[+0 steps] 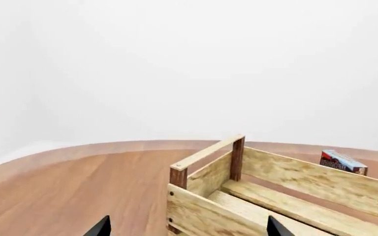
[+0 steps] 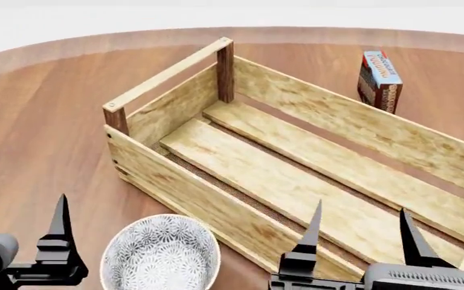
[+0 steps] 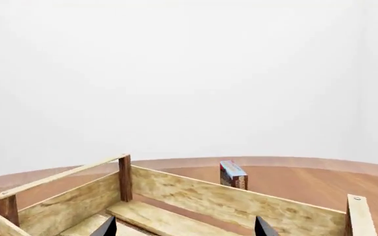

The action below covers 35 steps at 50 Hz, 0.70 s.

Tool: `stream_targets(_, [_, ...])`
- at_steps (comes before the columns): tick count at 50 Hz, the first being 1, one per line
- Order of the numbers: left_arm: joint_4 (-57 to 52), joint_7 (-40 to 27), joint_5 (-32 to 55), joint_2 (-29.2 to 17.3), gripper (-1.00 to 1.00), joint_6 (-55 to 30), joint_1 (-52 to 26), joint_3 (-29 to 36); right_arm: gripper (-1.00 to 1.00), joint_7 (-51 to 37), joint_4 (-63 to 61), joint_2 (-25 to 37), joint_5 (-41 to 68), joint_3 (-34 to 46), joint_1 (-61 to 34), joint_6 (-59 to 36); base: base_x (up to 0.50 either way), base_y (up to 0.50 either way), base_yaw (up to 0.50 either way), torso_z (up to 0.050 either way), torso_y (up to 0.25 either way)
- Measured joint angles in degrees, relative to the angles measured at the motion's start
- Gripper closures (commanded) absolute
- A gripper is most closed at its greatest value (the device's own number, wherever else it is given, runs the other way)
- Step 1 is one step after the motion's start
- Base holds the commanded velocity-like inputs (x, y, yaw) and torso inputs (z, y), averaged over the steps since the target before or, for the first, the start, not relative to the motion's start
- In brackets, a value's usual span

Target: Pick up the salad dressing and put it in the tray.

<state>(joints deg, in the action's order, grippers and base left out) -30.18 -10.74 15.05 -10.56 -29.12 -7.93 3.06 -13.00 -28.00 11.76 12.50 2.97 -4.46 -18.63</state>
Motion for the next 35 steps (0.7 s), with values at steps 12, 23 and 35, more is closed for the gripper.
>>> stream_targets(12, [-0.64, -0.40, 0.50, -0.48, -1.00, 0.07, -0.10, -0.04, -1.00, -1.08, -0.41, 0.46, 0.76, -0.20, -0.23, -0.54, 0.39, 0.00, 0.00, 0.000, 0.001])
stream_targets(23, [-0.61, -0.73, 0.71, -0.82, -1.00, 0.47, 0.01, 0.18, -1.00, -0.64, -0.13, 0.76, 1.42, -0.16, 0.89, 2.45, 0.00, 0.00, 0.29, 0.000, 0.000])
stream_targets(35, [-0.52, -1.08, 0.90, -1.21, -1.00, 0.87, 0.12, 0.42, -1.00, -0.46, 0.08, 1.27, 2.28, 0.11, 1.47, 4.52, 0.00, 0.00, 0.50, 0.000, 0.000])
